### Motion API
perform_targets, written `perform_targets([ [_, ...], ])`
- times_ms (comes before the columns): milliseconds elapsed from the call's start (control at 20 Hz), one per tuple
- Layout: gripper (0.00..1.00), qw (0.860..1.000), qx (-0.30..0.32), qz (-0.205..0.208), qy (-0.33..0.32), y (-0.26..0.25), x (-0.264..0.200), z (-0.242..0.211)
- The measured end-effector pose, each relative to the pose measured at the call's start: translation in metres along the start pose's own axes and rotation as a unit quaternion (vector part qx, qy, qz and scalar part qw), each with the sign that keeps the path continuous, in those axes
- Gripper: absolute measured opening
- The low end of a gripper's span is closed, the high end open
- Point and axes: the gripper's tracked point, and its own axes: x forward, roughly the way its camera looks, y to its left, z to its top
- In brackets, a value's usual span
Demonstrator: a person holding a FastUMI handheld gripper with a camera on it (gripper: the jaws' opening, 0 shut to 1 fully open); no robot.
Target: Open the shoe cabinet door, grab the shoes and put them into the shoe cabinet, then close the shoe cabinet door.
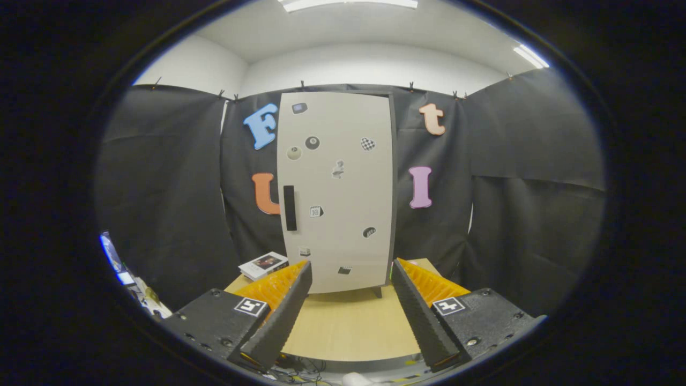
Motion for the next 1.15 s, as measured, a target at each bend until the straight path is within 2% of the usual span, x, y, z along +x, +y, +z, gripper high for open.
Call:
perform_targets([
  [150,0.97,1.000,-0.001,-0.009,-0.004,-0.006,-0.002,0.001],
  [1150,0.98,1.000,-0.019,0.016,-0.018,0.009,-0.004,0.000],
])
